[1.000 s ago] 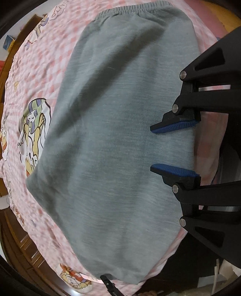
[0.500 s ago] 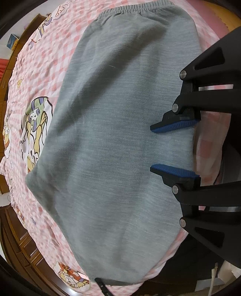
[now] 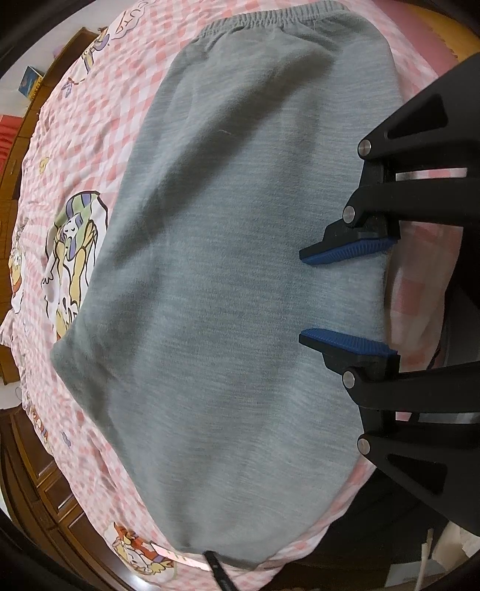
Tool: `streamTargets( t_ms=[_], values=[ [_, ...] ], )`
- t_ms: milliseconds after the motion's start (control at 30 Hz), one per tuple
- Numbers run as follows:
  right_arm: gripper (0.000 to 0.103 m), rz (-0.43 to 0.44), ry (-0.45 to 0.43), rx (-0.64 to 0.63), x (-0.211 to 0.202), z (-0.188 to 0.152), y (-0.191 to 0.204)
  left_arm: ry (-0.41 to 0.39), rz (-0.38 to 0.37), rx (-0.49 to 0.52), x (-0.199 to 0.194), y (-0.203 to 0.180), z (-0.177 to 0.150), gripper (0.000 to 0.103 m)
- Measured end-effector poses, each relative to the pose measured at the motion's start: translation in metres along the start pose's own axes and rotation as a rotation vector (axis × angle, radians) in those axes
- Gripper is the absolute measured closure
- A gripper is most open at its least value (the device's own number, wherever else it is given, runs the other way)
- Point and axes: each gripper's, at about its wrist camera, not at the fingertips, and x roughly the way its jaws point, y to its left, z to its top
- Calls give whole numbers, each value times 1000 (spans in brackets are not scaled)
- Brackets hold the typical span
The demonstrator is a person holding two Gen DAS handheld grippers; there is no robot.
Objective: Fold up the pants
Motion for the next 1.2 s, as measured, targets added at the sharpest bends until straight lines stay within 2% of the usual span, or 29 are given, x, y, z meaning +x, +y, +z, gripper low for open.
streamTargets(
  t_ms=[167, 267, 367, 433, 467, 500, 600, 733, 833, 867, 900, 1033, 1100, 1200],
  values=[
    [65, -6, -14, 6, 1, -2, 1, 51, -59, -58, -5, 10, -27, 64],
    [64, -8, -25, 13, 0, -3, 1, 59, -88, -88, -9, 8, -44, 59],
    [64, -8, -31, 15, 1, -4, 1, 47, -90, -81, -13, 0, -55, 58],
    [64, -11, -36, 12, 0, -4, 1, 36, -72, -53, -18, -5, -58, 63],
    [64, -12, -38, 11, 0, -4, 1, 34, -65, -45, -19, -6, -59, 75],
    [64, -13, -40, 10, 0, -4, 1, 37, -63, -43, -20, -6, -59, 83],
    [64, -11, -41, 11, 1, -4, 1, 41, -90, -76, -25, 1, -60, 89],
    [64, -12, -44, 10, 1, -6, 0, 39, -94, -105, -31, 7, -63, 89],
    [64, -13, -47, 10, 1, -6, 1, 47, -83, -111, -29, 9, -67, 81],
    [64, -14, -47, 10, 1, -6, 1, 47, -81, -117, -28, 10, -68, 75],
    [64, -14, -47, 10, 1, -6, 1, 46, -88, -126, -26, 12, -68, 68],
    [64, -17, -48, 7, 2, -7, 0, 44, -136, -161, -18, 15, -68, 58],
    [64, -17, -49, 6, 2, -7, 0, 24, -140, -176, -16, 15, -68, 49],
    [64, -16, -50, 6, 2, -8, 0, -1, -125, -178, -12, 10, -65, 43]
  ],
)
